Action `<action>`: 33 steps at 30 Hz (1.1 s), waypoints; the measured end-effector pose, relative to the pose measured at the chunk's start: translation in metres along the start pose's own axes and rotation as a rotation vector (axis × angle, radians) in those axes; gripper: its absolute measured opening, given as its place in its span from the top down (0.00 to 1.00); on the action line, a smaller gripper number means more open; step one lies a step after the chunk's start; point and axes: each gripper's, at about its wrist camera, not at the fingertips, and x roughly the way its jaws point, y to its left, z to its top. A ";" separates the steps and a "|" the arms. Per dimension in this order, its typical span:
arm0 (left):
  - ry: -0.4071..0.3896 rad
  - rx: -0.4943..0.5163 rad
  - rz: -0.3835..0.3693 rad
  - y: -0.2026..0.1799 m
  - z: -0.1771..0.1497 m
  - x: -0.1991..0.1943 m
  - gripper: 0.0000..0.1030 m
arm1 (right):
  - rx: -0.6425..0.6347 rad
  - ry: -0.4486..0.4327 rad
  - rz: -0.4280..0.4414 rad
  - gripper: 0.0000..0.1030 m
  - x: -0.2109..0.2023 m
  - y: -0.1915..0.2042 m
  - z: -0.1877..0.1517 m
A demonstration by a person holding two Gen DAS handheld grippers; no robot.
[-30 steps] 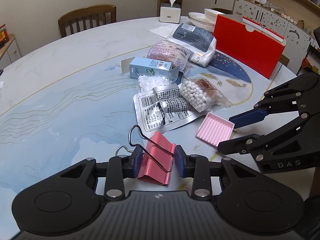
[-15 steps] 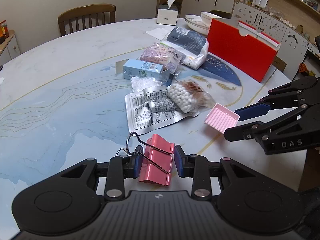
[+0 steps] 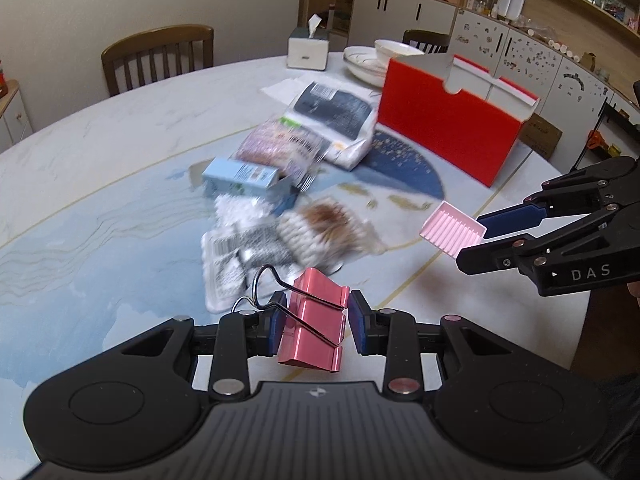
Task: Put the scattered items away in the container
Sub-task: 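Carry the binder clip and sticky pad with both grippers over the red box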
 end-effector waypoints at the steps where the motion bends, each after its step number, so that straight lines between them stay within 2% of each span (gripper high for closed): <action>1: -0.003 0.001 0.001 -0.003 0.003 0.000 0.69 | 0.004 -0.007 0.006 0.62 -0.004 -0.004 0.000; 16: -0.029 0.050 0.010 -0.061 0.060 0.017 0.69 | 0.062 -0.106 0.005 0.62 -0.050 -0.088 0.015; 33: -0.083 0.169 -0.017 -0.142 0.133 0.059 0.69 | 0.080 -0.175 -0.047 0.62 -0.071 -0.183 0.030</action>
